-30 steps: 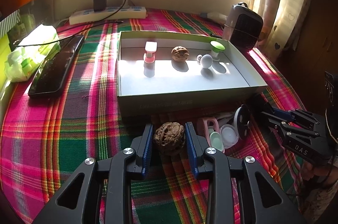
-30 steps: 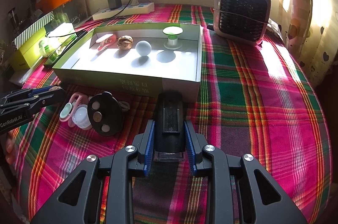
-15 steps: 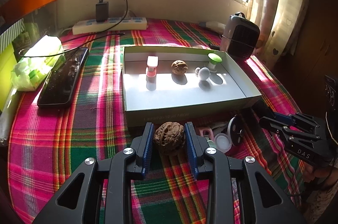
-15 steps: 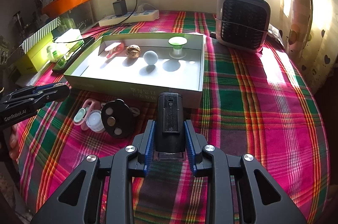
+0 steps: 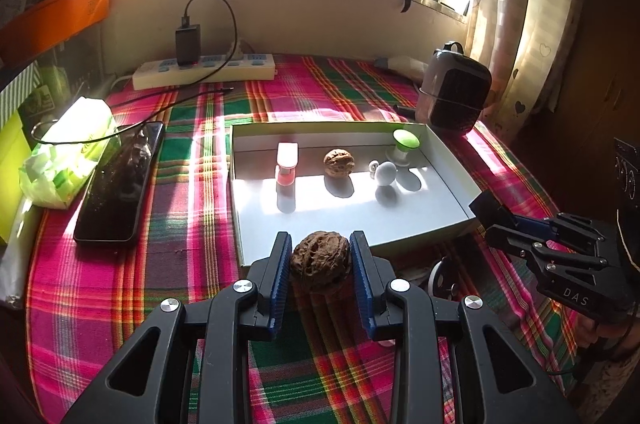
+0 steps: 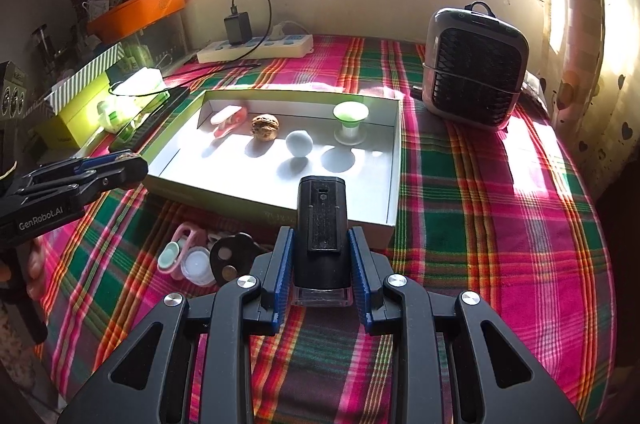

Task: Organize objects
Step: 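Carry the walnut into the white box while the right gripper carries the black device there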

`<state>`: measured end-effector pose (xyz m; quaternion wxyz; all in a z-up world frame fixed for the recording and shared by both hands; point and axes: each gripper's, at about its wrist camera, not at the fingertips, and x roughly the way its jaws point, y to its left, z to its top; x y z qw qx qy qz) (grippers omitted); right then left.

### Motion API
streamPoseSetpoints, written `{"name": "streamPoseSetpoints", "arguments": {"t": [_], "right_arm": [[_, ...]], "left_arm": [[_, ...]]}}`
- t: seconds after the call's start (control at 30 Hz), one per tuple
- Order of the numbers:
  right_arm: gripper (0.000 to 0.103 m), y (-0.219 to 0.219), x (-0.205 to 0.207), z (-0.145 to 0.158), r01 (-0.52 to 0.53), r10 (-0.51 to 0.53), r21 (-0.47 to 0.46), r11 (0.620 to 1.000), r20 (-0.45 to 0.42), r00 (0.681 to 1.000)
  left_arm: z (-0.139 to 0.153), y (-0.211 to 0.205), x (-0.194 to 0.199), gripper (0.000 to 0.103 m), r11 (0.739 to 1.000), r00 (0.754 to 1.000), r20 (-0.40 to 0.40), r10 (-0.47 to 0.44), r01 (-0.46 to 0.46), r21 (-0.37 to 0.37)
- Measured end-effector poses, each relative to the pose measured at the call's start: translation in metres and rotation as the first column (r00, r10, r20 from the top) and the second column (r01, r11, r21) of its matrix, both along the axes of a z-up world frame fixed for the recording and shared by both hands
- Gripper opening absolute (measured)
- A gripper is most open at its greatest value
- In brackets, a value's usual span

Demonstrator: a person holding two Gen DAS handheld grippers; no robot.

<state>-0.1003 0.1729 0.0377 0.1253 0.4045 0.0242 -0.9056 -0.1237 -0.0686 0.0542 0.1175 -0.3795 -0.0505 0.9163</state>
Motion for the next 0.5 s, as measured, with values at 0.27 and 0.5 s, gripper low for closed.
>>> {"name": "streamPoseSetpoints", "arguments": {"t": [0.27,0.5], "right_arm": [[0.029,-0.003,-0.02,0.002,0.003,-0.003,0.014,1.0,0.003,1.0],[0.029,-0.007,-0.042,0.0,0.016,-0.016,0.017,1.0,0.013,1.0]], "left_arm": [[-0.002,-0.004,-0.018,0.028,1.0,1.0,0.011,0.019,-0.019,0.003],[-0.003,-0.002,-0.038,0.028,1.0,1.0,0.012,0.016,-0.016,-0.018]]}}
